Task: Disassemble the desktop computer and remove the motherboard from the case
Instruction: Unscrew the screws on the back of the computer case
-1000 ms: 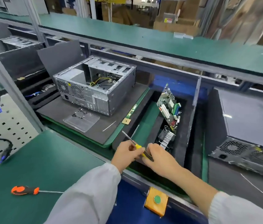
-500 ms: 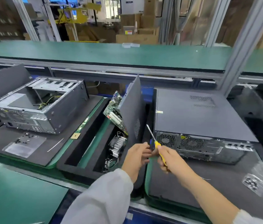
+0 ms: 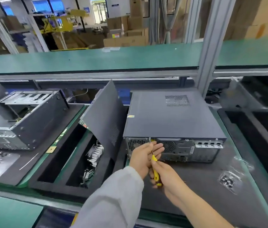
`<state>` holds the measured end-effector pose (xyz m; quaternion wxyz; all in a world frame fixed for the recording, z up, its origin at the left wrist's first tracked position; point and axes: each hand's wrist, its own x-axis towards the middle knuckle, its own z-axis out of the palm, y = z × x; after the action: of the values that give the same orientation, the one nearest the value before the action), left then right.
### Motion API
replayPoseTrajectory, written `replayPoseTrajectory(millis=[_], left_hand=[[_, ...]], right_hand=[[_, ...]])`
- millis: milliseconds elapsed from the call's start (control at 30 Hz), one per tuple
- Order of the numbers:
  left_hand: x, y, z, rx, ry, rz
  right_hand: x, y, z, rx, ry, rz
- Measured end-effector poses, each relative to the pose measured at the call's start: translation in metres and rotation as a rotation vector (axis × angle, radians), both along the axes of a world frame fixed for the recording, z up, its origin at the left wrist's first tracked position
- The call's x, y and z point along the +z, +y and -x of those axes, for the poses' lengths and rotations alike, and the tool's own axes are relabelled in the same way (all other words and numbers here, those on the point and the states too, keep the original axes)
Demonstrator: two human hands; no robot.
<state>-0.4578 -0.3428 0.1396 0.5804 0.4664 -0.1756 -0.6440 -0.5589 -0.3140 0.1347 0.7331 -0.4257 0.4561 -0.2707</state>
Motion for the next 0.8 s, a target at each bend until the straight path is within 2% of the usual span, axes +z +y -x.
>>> replayPoseTrajectory(millis=[267, 800], left_hand=[[-0.005, -0.007, -0.006, -0.007, -0.171, 0.033], [-0.013, -0.013, -0.014, -0.086, -0.365, 0.129]], right_hand=[[0.003, 0.000, -0.004, -0.093, -0.102, -0.179], [0.003, -0.004, 0.003, -0.084, -0.202, -0.188]])
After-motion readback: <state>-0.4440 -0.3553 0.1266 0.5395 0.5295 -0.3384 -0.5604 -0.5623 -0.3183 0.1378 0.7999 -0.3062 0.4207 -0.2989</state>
